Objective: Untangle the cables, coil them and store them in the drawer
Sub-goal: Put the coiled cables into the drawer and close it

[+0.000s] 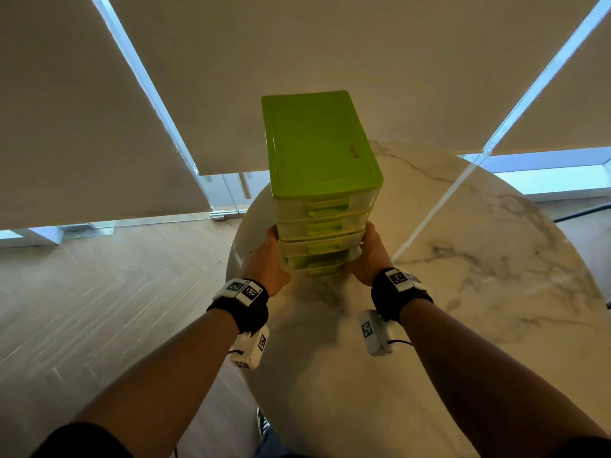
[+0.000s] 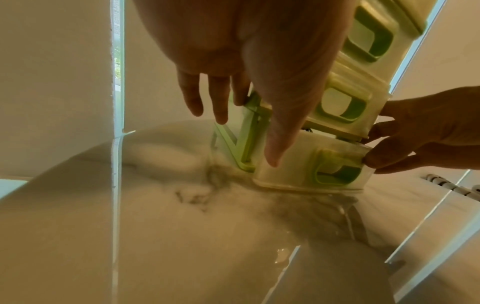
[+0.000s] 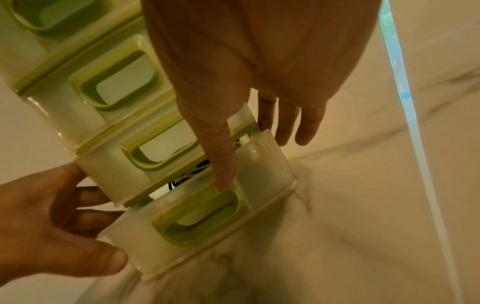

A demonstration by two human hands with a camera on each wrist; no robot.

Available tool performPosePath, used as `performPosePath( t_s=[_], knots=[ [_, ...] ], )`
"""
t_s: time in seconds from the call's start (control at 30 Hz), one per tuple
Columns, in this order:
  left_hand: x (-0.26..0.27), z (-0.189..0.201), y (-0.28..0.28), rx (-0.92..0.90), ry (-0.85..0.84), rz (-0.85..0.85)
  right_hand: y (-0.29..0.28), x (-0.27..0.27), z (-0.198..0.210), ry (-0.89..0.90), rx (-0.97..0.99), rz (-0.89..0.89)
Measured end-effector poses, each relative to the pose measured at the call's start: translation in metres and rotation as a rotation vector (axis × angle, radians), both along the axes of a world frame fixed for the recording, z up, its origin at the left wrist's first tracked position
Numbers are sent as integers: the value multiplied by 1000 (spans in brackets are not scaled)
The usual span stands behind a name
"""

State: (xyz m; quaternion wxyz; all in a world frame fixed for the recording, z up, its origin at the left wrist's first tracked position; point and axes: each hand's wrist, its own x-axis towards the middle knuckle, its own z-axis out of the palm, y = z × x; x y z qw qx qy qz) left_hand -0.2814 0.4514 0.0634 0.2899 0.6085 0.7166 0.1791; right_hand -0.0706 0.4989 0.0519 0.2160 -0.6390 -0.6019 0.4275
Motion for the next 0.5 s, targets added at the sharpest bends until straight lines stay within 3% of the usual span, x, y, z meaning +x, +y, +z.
performPosePath(
  t_s=[0.2,0.3,0.4,0.5],
  knots=[
    [2,-1,9,49,205,99,6,-11,5,-166,-4,-61],
    [-6,-9,14,111,78,124,5,-10,8,-227,-25,-42],
    [-19,-13,14,123,-102,40,8,3,11,-140,-55,50],
    [-26,-5,16,42,-67,19,13,16,17,-84,-87,89]
  ],
)
